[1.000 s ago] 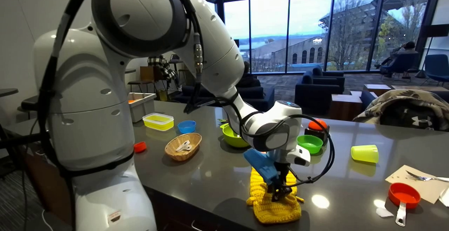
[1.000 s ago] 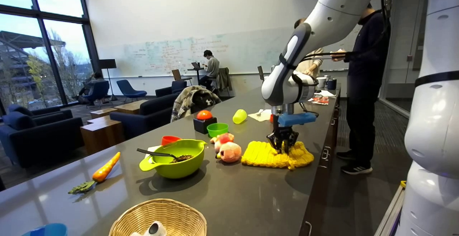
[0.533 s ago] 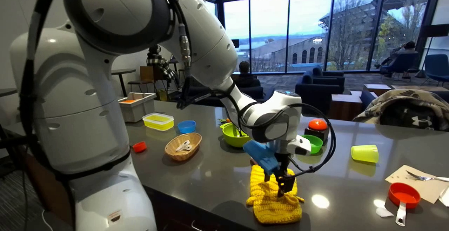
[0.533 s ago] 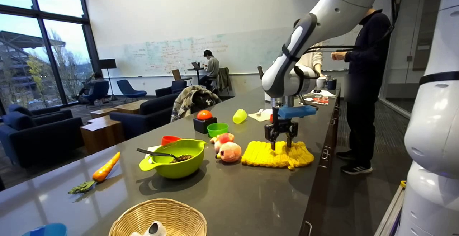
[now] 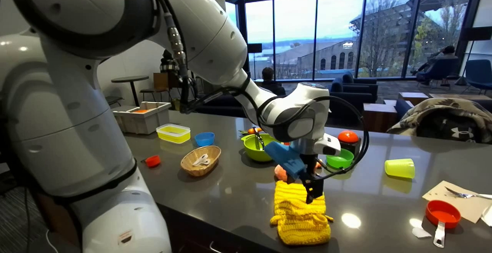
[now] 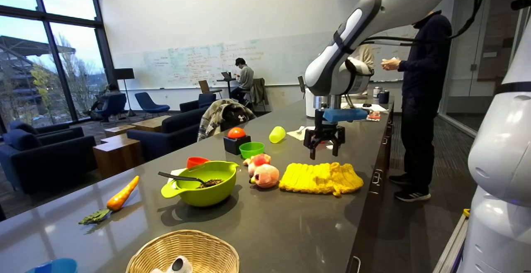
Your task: Use the yellow towel to wipe the surface
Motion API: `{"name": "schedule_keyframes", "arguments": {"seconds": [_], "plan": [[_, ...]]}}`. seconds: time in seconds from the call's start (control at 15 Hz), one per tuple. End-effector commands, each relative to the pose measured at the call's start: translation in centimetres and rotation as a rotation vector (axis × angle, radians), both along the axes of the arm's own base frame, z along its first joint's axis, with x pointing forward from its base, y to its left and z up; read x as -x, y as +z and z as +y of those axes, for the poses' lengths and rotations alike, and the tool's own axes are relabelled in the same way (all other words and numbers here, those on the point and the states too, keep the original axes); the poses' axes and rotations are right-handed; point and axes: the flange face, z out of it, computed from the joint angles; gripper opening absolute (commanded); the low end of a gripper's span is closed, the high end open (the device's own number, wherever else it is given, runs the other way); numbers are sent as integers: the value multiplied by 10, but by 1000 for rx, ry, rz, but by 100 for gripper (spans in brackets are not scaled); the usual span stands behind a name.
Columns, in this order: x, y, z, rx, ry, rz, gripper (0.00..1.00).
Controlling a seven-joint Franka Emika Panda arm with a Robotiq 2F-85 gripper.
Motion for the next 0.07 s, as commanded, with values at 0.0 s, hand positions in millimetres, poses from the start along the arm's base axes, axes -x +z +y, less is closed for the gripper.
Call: {"name": "schedule_keyframes", "arguments": {"seconds": [0.0], "plan": [[0,-2,0,-1,0,5,100]]}}
